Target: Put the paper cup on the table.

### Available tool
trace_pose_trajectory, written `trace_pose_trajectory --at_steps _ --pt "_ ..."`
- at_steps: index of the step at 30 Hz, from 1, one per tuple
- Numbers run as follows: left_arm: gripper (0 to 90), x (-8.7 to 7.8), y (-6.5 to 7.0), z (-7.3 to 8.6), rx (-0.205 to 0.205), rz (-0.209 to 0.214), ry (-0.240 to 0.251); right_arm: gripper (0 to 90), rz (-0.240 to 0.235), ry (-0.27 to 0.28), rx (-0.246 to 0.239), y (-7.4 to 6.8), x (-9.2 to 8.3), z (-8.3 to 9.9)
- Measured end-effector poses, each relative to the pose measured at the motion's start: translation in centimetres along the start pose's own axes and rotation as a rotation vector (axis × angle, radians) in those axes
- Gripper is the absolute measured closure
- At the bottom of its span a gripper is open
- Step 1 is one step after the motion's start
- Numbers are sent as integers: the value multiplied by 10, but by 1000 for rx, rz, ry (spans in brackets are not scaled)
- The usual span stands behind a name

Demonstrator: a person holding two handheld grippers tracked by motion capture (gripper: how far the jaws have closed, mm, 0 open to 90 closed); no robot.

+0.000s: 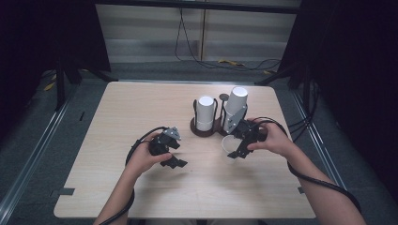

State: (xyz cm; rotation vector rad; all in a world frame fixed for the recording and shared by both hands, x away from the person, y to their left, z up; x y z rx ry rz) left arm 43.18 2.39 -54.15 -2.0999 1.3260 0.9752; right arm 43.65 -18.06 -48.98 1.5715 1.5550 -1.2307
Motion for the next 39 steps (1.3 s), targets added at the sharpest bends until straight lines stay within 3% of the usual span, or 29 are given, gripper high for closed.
trace_pose_trajectory --at_steps 3,4,5,6,9,11,12,15,21,22,23,25,27,29,32,34,35,39 --pt "172 -1 -3 3 28 -3 -15 134 10 24 -12 2 -2 0" --pt "172 -1 -2 2 11 -5 -6 133 8 27 2 1 -3 1" --pt "172 -2 -3 3 25 -3 -12 133 10 31 0 1 -3 2" --pt "172 -1 -2 2 2 -3 -1 133 9 35 -1 2 -4 2" --pt "172 -2 -3 2 16 -2 -5 133 11 43 2 1 -7 5" --pt "172 -1 -2 2 -2 -4 -5 133 14 42 7 1 -8 7" --pt "172 -2 -2 3 24 -2 -9 134 15 42 3 1 -8 8" --pt "172 -1 1 1 -6 -1 4 134 14 38 15 -1 -7 12" --pt "172 -2 -2 4 8 -2 -12 134 21 58 16 -2 -11 18" --pt "172 -1 0 3 -13 0 -1 134 22 61 24 -3 -13 19" --pt "172 -3 -2 5 24 -1 -18 134 23 68 17 -2 -14 19" --pt "172 -3 -1 3 -3 -1 -1 134 25 65 23 -3 -15 22" --pt "172 -4 -2 4 4 -4 -2 134 26 63 32 -4 -16 26" --pt "172 -3 -1 4 -14 -4 6 134 26 82 39 -4 -17 28" --pt "172 -3 -2 6 7 0 -8 134 32 97 43 -4 -19 31" --pt "172 -2 -1 6 -8 -7 0 134 32 112 50 -6 -19 33" --pt "172 -3 -2 7 6 -2 -10 134 32 117 53 -7 -20 35" --pt "172 -2 -2 7 1 -6 -2 134 35 145 77 -7 -22 41"
Point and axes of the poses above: each handheld gripper's, and its own axes: x roughly forward along the jaws, z roughly out of its underside, y roughly to its right, the point moved 9 cm from there along x, roughly forward along the jaws, and after that the axes turned 13 degrees about -z, right-handed, at the moved point
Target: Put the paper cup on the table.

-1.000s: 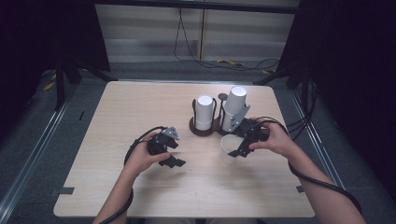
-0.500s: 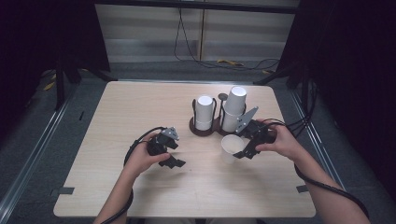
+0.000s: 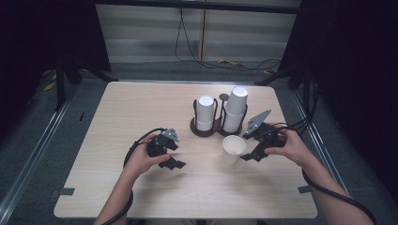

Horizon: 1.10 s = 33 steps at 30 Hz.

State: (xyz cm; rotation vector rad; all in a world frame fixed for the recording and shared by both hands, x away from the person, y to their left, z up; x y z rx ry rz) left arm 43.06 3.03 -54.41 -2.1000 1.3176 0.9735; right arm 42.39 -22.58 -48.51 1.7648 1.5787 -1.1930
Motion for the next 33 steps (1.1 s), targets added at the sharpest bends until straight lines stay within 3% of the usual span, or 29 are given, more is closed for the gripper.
trace_pose_trajectory --at_steps 3,5,6,8,17,19,21,22,28,29,33 --pt "172 -1 -1 1 11 2 -10 133 13 11 11 0 -2 5" --pt "172 -1 0 0 -6 -2 -2 133 19 20 11 0 -4 9" --pt "172 -2 -1 1 12 -4 -11 133 16 30 16 0 -5 10" --pt "172 -1 0 1 -12 -6 -6 131 23 35 23 -1 -7 14" --pt "172 -2 -1 5 -5 -10 -20 132 33 87 51 -4 -8 27" --pt "172 0 0 5 -20 -12 -9 131 50 82 55 -4 -8 30" --pt "172 -2 -1 6 -1 -8 -23 130 50 92 61 -5 -7 33" --pt "172 -2 0 6 -16 -11 -17 130 52 90 65 -6 -7 35" --pt "172 -2 0 6 -8 -11 -15 126 66 94 77 -9 -4 44" --pt "172 -3 -1 7 10 -11 -26 126 66 96 81 -10 -3 46" --pt "172 -2 0 7 -17 -11 -17 126 73 95 89 -12 -2 51"
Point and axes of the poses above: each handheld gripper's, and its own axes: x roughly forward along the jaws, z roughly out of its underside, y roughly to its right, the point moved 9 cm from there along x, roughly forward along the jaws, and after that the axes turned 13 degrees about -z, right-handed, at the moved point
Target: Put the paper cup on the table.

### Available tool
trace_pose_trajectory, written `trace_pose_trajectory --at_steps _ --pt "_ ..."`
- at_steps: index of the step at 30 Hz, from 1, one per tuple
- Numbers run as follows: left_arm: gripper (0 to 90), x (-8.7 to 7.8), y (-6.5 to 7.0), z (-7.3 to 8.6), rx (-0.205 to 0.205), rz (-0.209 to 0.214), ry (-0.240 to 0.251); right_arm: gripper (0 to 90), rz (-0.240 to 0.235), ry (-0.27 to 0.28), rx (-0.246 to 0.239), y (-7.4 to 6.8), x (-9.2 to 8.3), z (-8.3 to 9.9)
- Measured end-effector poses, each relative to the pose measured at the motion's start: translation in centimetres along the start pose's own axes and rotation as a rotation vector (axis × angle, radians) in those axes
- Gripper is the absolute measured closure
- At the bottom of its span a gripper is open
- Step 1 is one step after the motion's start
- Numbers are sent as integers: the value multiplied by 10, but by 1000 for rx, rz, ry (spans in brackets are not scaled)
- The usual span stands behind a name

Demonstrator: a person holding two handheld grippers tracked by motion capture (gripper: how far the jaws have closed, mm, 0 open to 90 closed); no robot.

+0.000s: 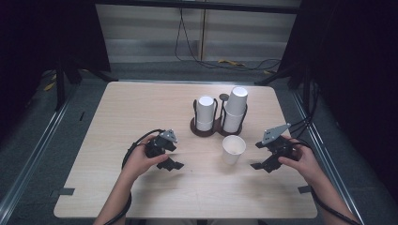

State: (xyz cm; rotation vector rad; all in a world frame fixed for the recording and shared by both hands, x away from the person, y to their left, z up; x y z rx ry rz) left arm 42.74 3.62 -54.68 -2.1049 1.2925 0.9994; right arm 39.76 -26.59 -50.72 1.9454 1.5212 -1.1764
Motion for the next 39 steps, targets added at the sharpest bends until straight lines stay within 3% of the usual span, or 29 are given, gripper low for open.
trace_pose_trajectory --at_steps 2,4,14,17,22,26,27,36,37,38,39 --pt "172 0 -1 1 19 3 -5 126 1 5 11 0 1 3" --pt "172 1 0 1 4 -2 1 126 8 1 20 0 2 6" --pt "172 0 -1 3 19 -2 -8 126 27 -3 38 -1 2 18" --pt "172 0 0 3 3 -5 -3 126 35 3 43 -1 3 22" --pt "172 0 -1 5 31 -6 -14 126 42 -7 47 -3 3 29" --pt "172 1 -1 6 10 -10 -10 126 60 -1 59 -3 -1 36" --pt "172 0 -2 7 35 -9 -20 126 56 6 64 -3 -2 37" --pt "172 1 -4 8 15 -19 -6 129 72 7 93 1 -3 49" --pt "172 1 -5 10 31 -17 -18 129 73 2 95 0 -2 50" --pt "172 1 -5 10 8 -20 -10 129 68 2 96 0 -1 50" --pt "172 1 -5 10 11 -21 -13 130 69 2 93 1 -1 49"
Point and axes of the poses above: each handheld gripper's, and its own axes: x roughly forward along the jaws, z roughly out of its underside, y roughly to its right, the point moved 9 cm from there along x, roughly forward along the jaws, and after that the axes turned 13 degrees about -z, right-handed, at the moved point
